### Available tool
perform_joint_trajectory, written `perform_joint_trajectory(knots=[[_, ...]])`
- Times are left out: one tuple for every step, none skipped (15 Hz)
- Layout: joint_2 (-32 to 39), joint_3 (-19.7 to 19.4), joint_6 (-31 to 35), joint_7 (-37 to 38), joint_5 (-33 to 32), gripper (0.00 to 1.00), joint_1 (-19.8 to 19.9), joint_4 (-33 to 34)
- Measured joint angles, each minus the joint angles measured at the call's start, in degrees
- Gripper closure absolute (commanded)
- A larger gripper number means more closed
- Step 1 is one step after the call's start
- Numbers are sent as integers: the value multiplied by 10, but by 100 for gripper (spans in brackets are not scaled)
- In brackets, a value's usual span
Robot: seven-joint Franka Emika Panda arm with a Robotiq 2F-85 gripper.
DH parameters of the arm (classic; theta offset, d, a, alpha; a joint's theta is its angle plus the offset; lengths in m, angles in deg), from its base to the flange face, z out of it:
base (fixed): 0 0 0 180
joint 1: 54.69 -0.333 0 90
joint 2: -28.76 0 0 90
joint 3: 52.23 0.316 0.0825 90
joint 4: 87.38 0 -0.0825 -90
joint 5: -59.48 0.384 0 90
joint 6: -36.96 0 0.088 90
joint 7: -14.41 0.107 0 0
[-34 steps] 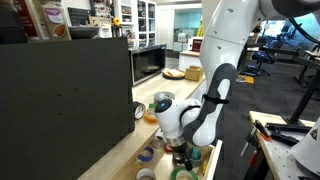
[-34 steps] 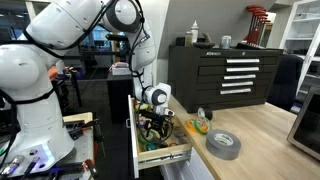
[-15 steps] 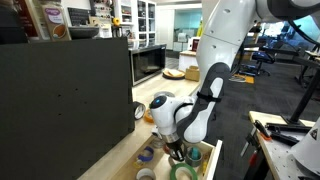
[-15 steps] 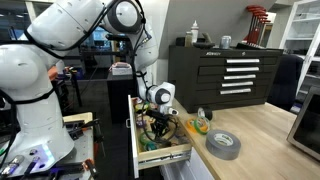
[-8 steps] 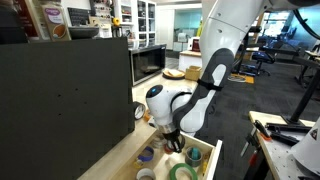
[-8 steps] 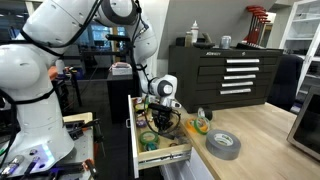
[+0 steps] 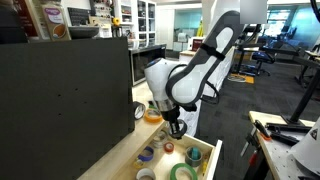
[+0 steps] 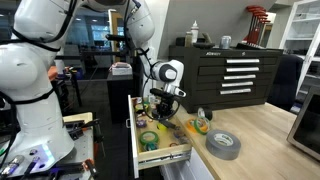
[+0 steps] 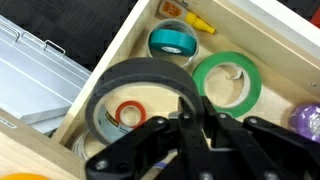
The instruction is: Pick the black masking tape in the drawer and put it on the counter
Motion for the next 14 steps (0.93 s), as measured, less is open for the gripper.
perform_joint_trajectory(knots=[[-16, 0, -1, 1, 9, 97, 5, -6], [-30, 0, -1, 4, 16, 97, 9, -12], [-44, -1, -1, 7, 20, 97, 14, -18], [-57, -1, 0, 9, 24, 97, 19, -24], [-69, -2, 0, 11, 27, 97, 23, -29], [-79, -2, 1, 13, 31, 97, 28, -33], [-86, -3, 3, 13, 36, 97, 33, -36], [-91, -4, 5, 14, 40, 97, 39, -38], [-95, -4, 10, 14, 46, 97, 45, -38], [-97, -5, 17, 14, 52, 97, 51, -38], [-98, -6, 26, 13, 59, 97, 58, -38], [-98, -6, 39, 13, 64, 97, 65, -38], [-98, -8, 52, 13, 68, 97, 71, -38], [-98, -9, 64, 12, 70, 97, 76, -38]])
